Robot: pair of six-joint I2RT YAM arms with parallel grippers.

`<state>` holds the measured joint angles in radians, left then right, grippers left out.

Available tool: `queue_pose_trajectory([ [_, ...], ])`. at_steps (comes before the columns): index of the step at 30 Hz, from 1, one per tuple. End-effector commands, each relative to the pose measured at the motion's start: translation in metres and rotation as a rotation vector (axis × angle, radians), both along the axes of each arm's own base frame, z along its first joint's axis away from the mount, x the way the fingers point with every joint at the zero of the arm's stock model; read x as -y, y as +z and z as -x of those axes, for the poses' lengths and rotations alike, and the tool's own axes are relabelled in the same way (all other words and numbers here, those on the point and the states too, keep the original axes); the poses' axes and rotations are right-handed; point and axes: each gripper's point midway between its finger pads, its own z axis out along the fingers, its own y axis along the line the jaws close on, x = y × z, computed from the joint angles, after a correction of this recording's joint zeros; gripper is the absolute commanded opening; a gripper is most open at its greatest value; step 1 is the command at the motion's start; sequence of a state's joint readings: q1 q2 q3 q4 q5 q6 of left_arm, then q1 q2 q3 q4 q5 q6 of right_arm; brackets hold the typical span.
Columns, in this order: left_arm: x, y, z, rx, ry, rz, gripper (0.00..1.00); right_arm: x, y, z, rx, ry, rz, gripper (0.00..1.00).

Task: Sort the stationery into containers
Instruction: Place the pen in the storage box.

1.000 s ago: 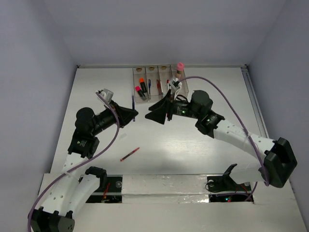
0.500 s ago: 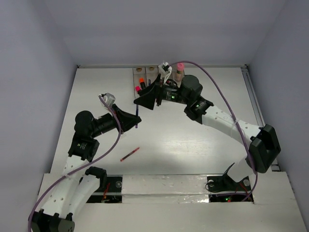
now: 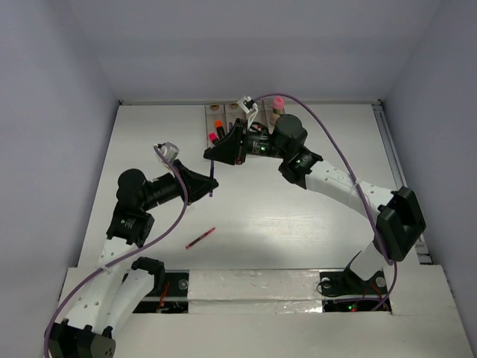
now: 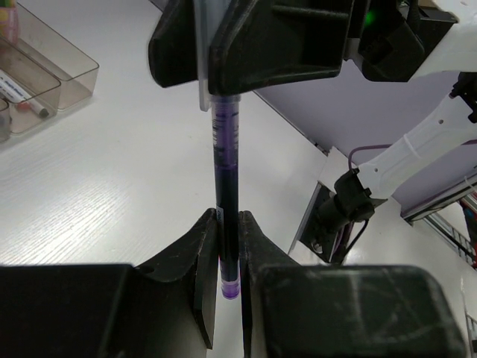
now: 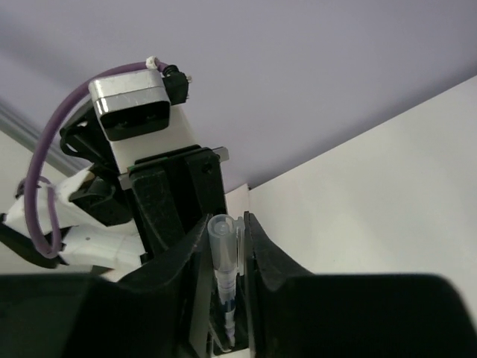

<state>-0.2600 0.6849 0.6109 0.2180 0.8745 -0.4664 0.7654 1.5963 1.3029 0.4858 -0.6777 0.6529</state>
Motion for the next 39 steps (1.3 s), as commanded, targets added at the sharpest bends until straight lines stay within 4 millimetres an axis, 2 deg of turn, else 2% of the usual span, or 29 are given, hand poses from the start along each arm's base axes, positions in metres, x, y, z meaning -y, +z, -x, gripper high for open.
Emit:
queue_pose_trajectory([
  [1, -0.001, 0.024, 0.002, 0.102, 0.005, 0.034, 0.0, 0.0, 0.02, 0.005, 0.046, 0.036, -0.05, 0.18],
  [2, -0.001, 0.025, 0.001, 0.099, 0.008, 0.04, 0.0, 0.0, 0.018, 0.005, 0.035, 0.037, -0.051, 0.09],
  [4, -0.001, 0.03, 0.0, 0.112, 0.014, 0.052, 0.0, 0.002, 0.016, 0.008, 0.029, 0.042, -0.058, 0.0],
  [7, -0.002, 0.043, -0.005, 0.136, 0.038, 0.068, 0.0, 0.004, 0.006, 0.008, 0.016, 0.032, -0.055, 0.0],
  [10, -0.004, 0.066, -0.01, 0.185, 0.068, 0.082, 0.0, -0.001, -0.012, 0.015, -0.011, 0.037, -0.029, 0.0],
  [11, -0.006, 0.081, -0.011, 0.217, 0.079, 0.09, 0.0, 0.0, -0.017, 0.015, -0.018, 0.035, -0.02, 0.0],
  [13, -0.007, 0.092, -0.019, 0.231, 0.1, 0.082, 0.0, -0.004, -0.033, 0.022, -0.048, 0.04, 0.003, 0.0],
  [14, -0.007, 0.108, -0.018, 0.261, 0.105, 0.091, 0.0, -0.003, -0.038, 0.022, -0.055, 0.031, 0.009, 0.0],
  [16, -0.008, 0.119, -0.023, 0.269, 0.119, 0.101, 0.0, -0.003, -0.052, 0.026, -0.078, 0.03, 0.031, 0.0],
  [17, -0.008, 0.129, -0.023, 0.288, 0.123, 0.109, 0.0, -0.001, -0.054, 0.026, -0.084, 0.022, 0.029, 0.0],
  [21, -0.008, 0.138, -0.028, 0.277, 0.134, 0.133, 0.0, 0.002, -0.062, 0.027, -0.089, 0.007, 0.039, 0.0],
  [23, -0.007, 0.133, -0.03, 0.261, 0.135, 0.128, 0.0, 0.004, -0.067, 0.022, -0.078, -0.03, 0.067, 0.0],
  [25, -0.004, 0.12, -0.029, 0.225, 0.119, 0.107, 0.0, 0.013, -0.057, 0.007, -0.062, -0.124, 0.068, 0.0],
  [28, -0.003, 0.089, -0.027, 0.161, 0.109, 0.044, 0.0, 0.04, -0.038, -0.025, -0.073, -0.24, 0.01, 0.0],
  [29, -0.003, 0.075, -0.028, 0.131, 0.11, 0.026, 0.0, 0.053, -0.03, -0.041, -0.1, -0.281, -0.028, 0.0],
  [31, -0.001, 0.051, -0.022, 0.076, 0.073, -0.015, 0.0, 0.059, -0.012, -0.055, -0.097, -0.312, -0.075, 0.0],
  [32, 0.001, 0.032, -0.02, 0.032, 0.054, -0.033, 0.0, 0.059, -0.013, -0.067, -0.11, -0.337, -0.076, 0.0],
  [33, 0.003, 0.021, -0.015, 0.001, 0.022, -0.04, 0.0, 0.061, 0.006, -0.078, -0.088, -0.366, -0.106, 0.0],
  [34, 0.005, 0.013, -0.011, -0.022, 0.005, -0.043, 0.03, 0.058, 0.01, -0.083, -0.092, -0.368, -0.11, 0.0],
  [35, 0.005, -0.001, -0.009, -0.053, 0.0, -0.052, 0.07, 0.055, 0.004, -0.096, -0.125, -0.381, -0.109, 0.0],
  [36, 0.004, -0.008, -0.008, -0.07, 0.002, -0.059, 0.2, 0.056, 0.007, -0.104, -0.134, -0.387, -0.122, 0.0],
  [37, 0.003, -0.011, -0.007, -0.064, 0.009, -0.069, 0.28, 0.054, 0.019, -0.108, -0.128, -0.381, -0.149, 0.0],
  [38, 0.002, -0.017, -0.007, -0.069, 0.016, -0.079, 0.35, 0.054, 0.021, -0.115, -0.133, -0.388, -0.162, 0.0],
  [39, 0.0, -0.019, -0.009, -0.068, 0.032, -0.087, 0.5, 0.049, 0.011, -0.123, -0.172, -0.385, -0.16, 0.0],
])
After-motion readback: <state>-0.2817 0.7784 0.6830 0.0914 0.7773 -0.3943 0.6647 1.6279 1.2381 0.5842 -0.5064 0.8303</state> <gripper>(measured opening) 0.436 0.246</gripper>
